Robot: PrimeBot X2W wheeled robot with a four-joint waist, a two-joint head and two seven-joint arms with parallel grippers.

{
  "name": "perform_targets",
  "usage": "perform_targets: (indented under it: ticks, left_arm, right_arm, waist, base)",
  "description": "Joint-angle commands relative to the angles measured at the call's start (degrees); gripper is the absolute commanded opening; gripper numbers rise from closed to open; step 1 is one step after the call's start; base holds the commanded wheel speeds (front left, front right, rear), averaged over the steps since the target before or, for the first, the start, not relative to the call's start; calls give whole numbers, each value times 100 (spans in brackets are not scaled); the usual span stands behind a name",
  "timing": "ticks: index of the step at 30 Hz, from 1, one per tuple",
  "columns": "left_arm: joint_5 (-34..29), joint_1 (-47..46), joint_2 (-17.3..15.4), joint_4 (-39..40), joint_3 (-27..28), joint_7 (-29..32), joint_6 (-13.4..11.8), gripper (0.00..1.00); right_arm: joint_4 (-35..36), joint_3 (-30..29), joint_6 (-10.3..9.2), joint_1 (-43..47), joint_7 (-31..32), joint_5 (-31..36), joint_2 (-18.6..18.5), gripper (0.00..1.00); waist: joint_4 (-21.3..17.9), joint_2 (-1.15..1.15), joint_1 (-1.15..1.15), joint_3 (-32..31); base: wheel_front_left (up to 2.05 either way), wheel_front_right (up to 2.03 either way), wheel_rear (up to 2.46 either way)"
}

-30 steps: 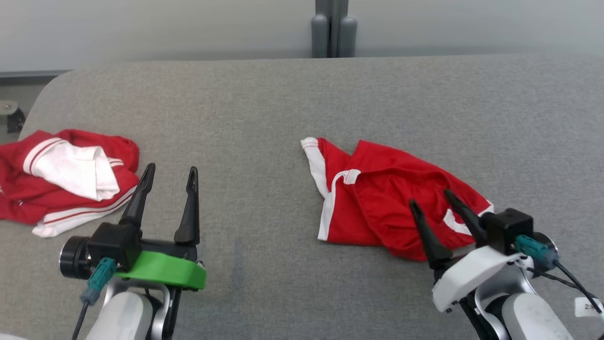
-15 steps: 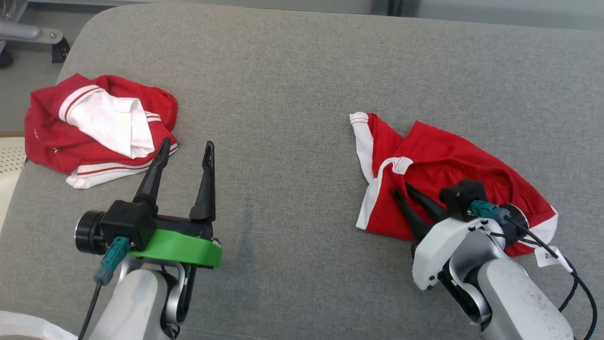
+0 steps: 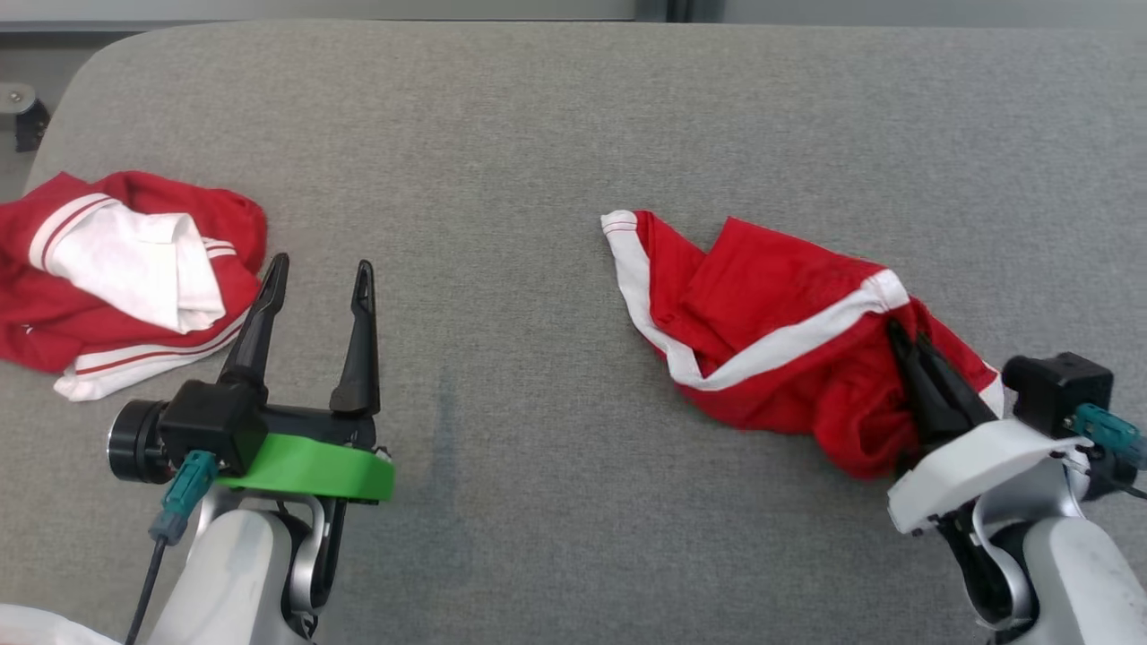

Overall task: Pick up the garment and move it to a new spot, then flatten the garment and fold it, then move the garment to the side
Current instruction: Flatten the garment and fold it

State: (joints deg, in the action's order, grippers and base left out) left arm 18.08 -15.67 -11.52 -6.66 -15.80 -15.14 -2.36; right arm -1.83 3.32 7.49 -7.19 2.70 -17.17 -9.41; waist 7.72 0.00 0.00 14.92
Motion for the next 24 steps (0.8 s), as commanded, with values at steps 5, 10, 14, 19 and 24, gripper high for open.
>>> perform_targets:
  ticks: [5,10,14,19,24]
  left_arm:
    - [-29,59,-28,-25,75,0,35,100]
    - [-38,87,-7,-42,98,0,43,100]
    - [-33,122,-2,-56,127,0,28,100]
    - [-17,205,-13,-74,183,0,-6,100]
    - [8,326,-9,-109,240,0,-59,100]
  right_arm:
    - [-144,-793,1,445,-16,-206,268,0]
    - [-562,-1256,1,437,-78,-427,439,0]
    - [-624,-1207,1,307,-313,-376,398,100]
    - [-245,-1011,1,371,-898,-100,299,100]
    - [345,-781,1,558,-1266,297,182,100]
  waist:
    - [-337,0,0,8]
    - [-393,0,0,7]
    - [-412,0,0,-27]
    - [-431,0,0,-98]
    - [-446,0,0,-263]
  base:
    - [0,0,0]
    - [0,0,0]
    - [0,0,0]
    - [0,0,0]
    - [0,0,0]
